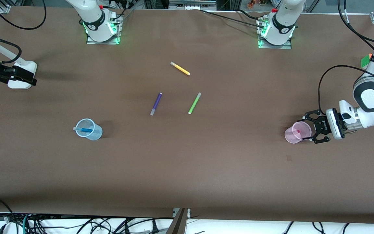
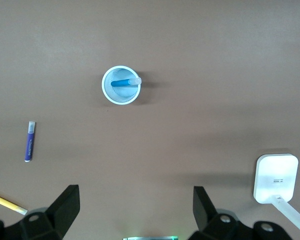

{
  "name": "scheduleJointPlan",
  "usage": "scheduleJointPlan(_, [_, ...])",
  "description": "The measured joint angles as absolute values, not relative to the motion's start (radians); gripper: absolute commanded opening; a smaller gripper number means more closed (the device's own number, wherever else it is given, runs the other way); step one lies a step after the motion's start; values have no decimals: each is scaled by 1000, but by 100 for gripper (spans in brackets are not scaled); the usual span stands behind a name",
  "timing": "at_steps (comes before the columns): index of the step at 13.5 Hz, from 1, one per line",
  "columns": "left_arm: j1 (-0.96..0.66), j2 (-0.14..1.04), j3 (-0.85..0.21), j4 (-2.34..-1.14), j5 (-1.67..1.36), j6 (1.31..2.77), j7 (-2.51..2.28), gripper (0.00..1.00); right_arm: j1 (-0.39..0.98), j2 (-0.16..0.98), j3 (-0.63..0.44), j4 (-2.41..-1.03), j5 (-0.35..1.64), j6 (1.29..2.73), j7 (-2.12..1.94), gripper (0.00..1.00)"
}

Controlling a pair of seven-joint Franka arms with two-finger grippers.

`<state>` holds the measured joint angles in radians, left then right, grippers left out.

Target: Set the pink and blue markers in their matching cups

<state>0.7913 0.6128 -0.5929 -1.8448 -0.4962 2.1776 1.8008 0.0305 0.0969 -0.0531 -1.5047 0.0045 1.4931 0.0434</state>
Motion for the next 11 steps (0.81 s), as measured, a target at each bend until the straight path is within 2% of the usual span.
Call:
scheduleJointPlan(3, [793,506,-605,-1821,-496,2132,1572,100,31,97,-53,-1504,4,1494,43,100])
scheduleJointPlan(7, [780,261,-634,-1818,-388,1980,1099,100,30,98,-53,-1504,4,1495,43,100])
scheduleJointPlan(11, [772,62,-734,-1813,-230,1835,608,100,29,100,-54,-1504,4,1495,43,100])
